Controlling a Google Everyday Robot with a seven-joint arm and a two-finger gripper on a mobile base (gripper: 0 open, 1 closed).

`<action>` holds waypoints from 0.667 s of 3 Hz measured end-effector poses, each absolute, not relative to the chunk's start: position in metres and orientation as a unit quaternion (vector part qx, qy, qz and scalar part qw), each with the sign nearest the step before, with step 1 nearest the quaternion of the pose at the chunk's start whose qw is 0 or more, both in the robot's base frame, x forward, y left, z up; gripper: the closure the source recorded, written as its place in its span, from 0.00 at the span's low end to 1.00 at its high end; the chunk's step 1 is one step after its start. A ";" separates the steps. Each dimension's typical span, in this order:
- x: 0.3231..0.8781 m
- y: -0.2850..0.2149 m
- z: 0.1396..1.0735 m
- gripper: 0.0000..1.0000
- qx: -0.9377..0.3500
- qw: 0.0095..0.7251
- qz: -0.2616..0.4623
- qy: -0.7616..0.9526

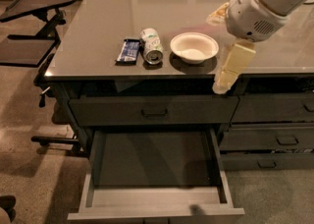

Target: Place 7up can into middle drawer

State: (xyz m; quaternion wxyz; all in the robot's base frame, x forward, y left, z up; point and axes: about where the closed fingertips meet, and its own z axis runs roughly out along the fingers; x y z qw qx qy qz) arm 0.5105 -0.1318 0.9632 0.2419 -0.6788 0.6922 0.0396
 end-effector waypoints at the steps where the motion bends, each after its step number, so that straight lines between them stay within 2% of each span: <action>1: 0.510 -0.132 0.963 0.00 -0.679 0.242 0.040 0.692; 2: 0.522 -0.131 0.965 0.00 -0.666 0.272 0.048 0.693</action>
Offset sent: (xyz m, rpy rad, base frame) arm 0.0309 -0.0009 0.0052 0.1538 -0.0713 -0.0514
